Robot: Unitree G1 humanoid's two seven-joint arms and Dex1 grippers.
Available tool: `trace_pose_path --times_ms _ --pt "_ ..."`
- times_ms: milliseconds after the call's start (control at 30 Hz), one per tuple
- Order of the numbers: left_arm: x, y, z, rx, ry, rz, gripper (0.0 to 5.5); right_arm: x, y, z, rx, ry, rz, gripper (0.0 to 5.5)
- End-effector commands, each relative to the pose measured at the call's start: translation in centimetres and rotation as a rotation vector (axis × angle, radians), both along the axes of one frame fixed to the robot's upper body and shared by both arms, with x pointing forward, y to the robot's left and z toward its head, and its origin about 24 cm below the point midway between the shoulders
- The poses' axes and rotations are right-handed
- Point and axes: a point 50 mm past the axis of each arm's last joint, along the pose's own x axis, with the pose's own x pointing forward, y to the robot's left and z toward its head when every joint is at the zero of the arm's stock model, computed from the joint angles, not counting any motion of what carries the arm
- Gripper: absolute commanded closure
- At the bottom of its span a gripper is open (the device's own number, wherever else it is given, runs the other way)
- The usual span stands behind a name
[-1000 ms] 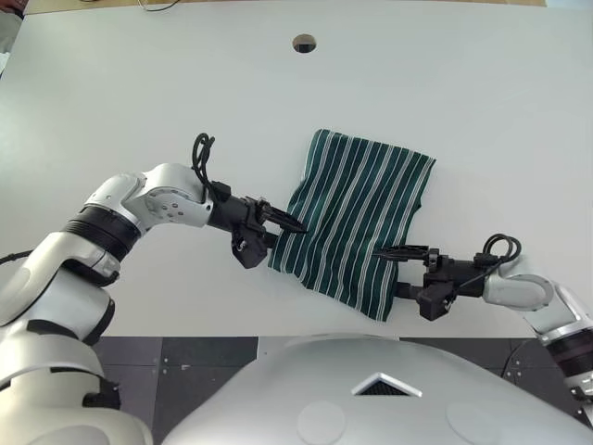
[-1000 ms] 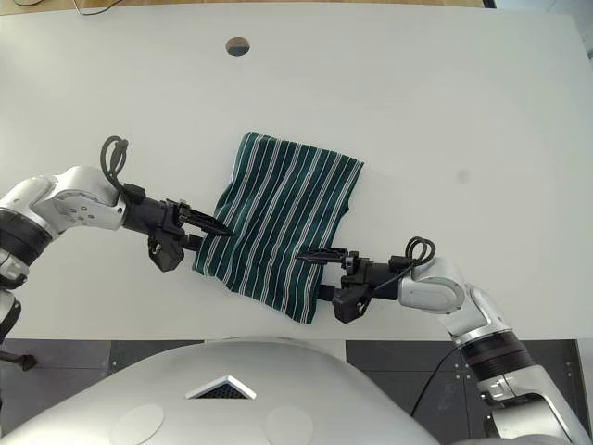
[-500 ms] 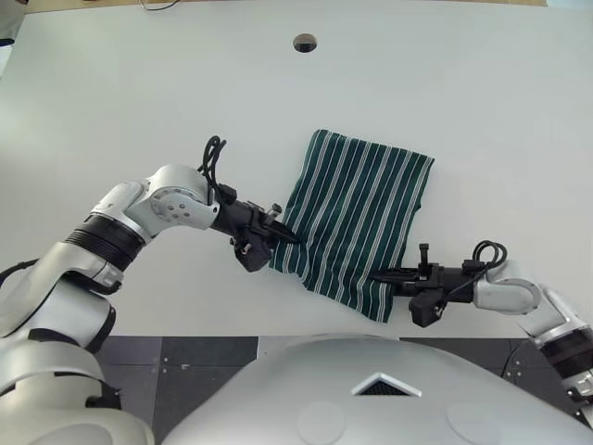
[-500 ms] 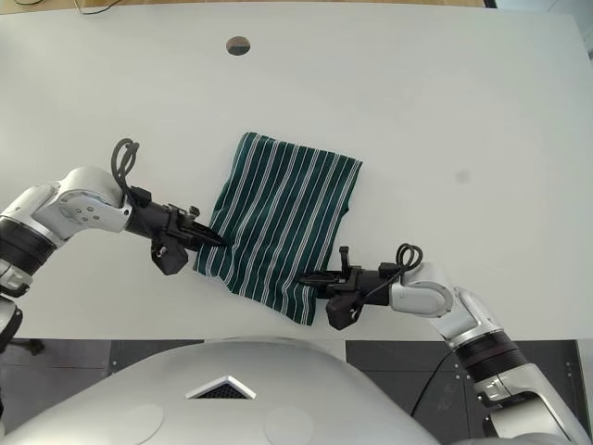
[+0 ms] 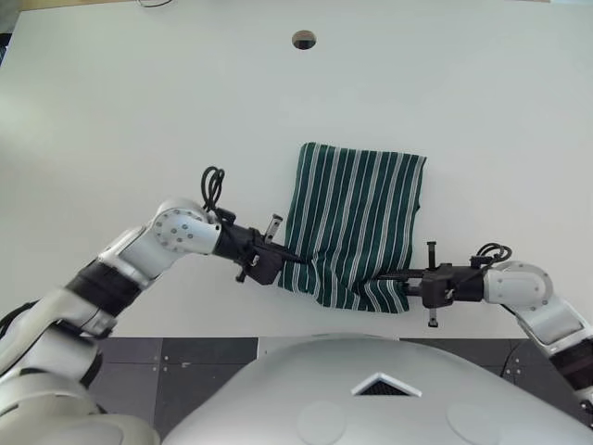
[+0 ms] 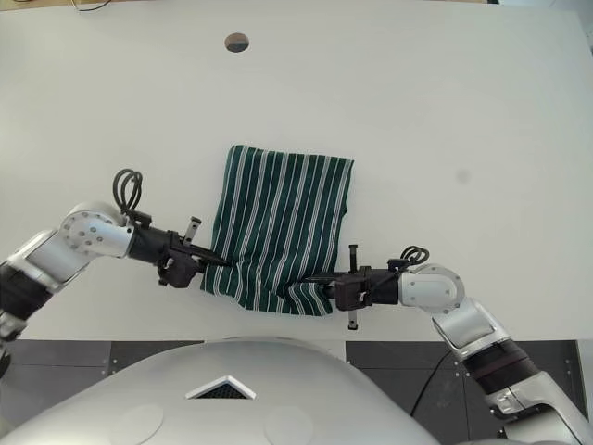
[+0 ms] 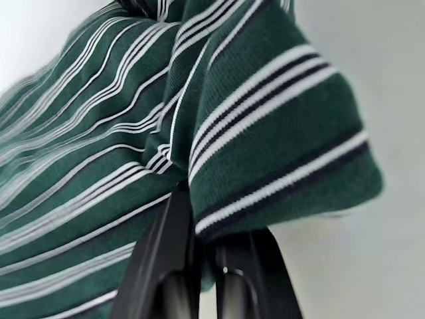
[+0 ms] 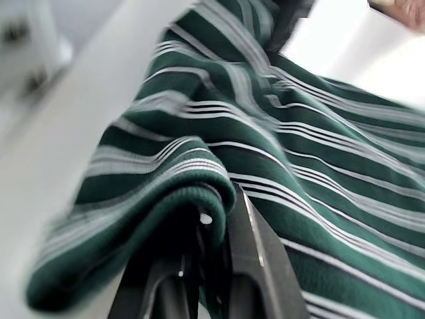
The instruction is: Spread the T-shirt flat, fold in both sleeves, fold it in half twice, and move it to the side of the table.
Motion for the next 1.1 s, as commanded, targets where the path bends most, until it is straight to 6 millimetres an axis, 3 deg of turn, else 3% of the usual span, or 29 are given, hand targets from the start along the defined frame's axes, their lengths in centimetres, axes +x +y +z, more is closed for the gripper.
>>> trace_pose_path --times_ms 33,200,367,533,700,800,933,1100 --pt "-2.5 1.3 1.9 0.025 0.317 0.107 5.4 1.1 -1.0 2.1 0.075 0.208 -0.058 5.31" --pt "-2.2 1.5 1.3 -0.005 0.44 0.191 5.4 1.5 -1.6 3.2 0.12 0.31 -0.098 5.31" --pt "-0.4 1.9 0.4 -0.156 0.47 0.354 5.4 2.5 -1.2 3.7 0.169 0.332 -0.156 5.31" --pt "1.4 4.0 0.2 -0.277 0.531 0.512 5.4 3.8 -0.6 3.6 0.206 0.344 -0.249 5.31" --pt "2.9 7.0 -0.6 -0.298 0.581 0.643 5.4 5.9 -0.2 3.5 0.209 0.364 -0.378 5.31" --pt "3.4 7.8 -1.3 -0.296 0.585 0.679 5.4 7.1 0.1 3.3 0.2 0.37 -0.437 5.32" --pt "3.5 7.2 -2.2 -0.322 0.594 0.709 5.4 8.1 0.5 2.7 0.17 0.369 -0.48 5.32" --pt "4.8 6.3 -1.6 -0.35 0.613 0.796 5.4 8.9 0.9 1.7 0.149 0.392 -0.539 5.32"
